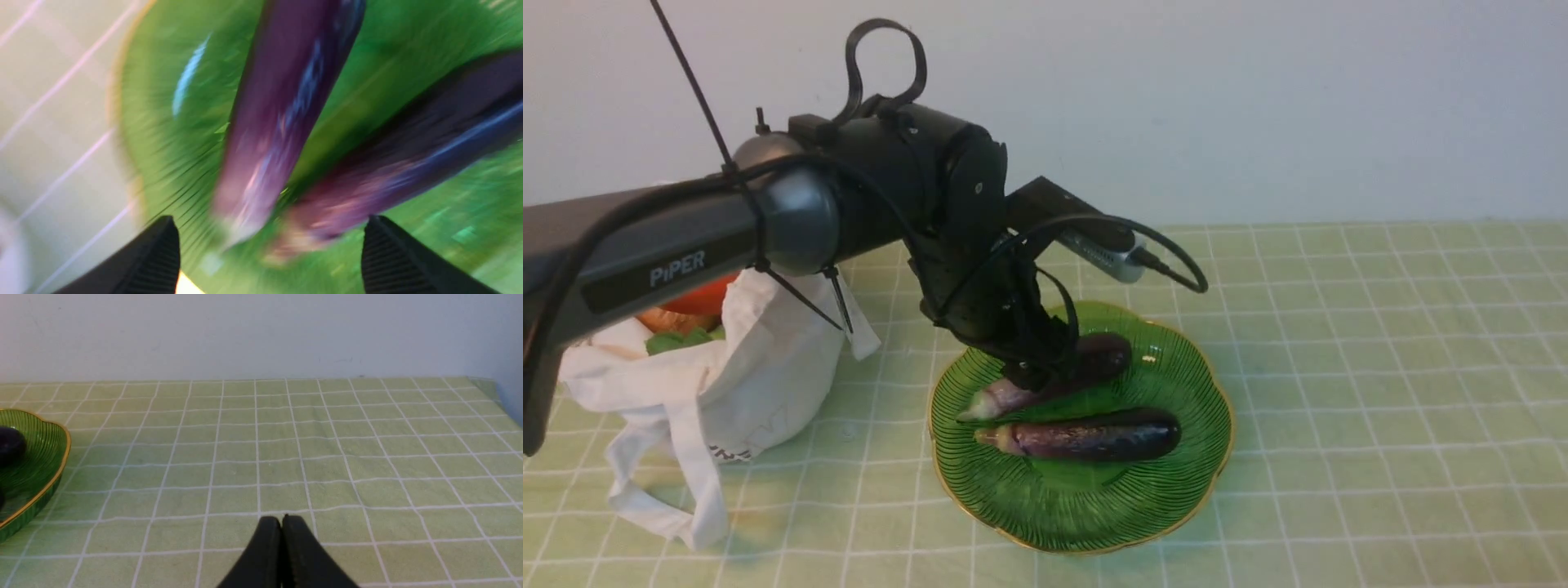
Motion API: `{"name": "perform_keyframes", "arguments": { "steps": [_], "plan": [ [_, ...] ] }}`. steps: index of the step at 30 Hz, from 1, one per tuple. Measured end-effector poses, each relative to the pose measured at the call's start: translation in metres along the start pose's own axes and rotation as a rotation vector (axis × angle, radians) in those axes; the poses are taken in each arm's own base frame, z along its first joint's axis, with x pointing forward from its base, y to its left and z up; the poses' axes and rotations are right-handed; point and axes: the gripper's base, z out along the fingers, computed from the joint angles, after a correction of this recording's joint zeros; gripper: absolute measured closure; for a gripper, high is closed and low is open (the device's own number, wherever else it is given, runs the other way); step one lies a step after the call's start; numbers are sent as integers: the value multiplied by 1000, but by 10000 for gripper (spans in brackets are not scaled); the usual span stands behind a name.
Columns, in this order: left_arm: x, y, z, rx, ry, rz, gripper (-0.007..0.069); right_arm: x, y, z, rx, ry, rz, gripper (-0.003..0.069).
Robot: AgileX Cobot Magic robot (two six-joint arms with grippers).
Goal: Take vegetables from bag on green coffee tablecloth place on plate.
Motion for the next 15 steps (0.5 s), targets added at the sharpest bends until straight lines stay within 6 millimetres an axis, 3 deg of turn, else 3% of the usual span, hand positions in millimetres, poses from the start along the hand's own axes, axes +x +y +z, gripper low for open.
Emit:
{"name": "perform_keyframes", "arguments": {
  "steps": [3, 8, 9, 10, 11, 13, 15],
  "plan": [
    [7, 9, -19, -89, 33, -29, 113, 0, 0, 0, 0, 0, 0, 675],
    [25, 18, -79, -183, 49, -121, 347, 0, 0, 0, 0, 0, 0, 675],
    [34, 19, -111, -188, 2, -160, 473, 0, 0, 0, 0, 0, 0, 675],
    [39, 18, -127, -183, -31, -180, 537, 0, 0, 0, 0, 0, 0, 675],
    [40, 18, -130, -177, -41, -184, 546, 0, 0, 0, 0, 0, 0, 675],
    [59, 13, -180, -122, -194, -229, 612, 0, 0, 0, 0, 0, 0, 675],
    [80, 6, -214, -67, -339, -251, 625, 0, 0, 0, 0, 0, 0, 675]
  ]
}}
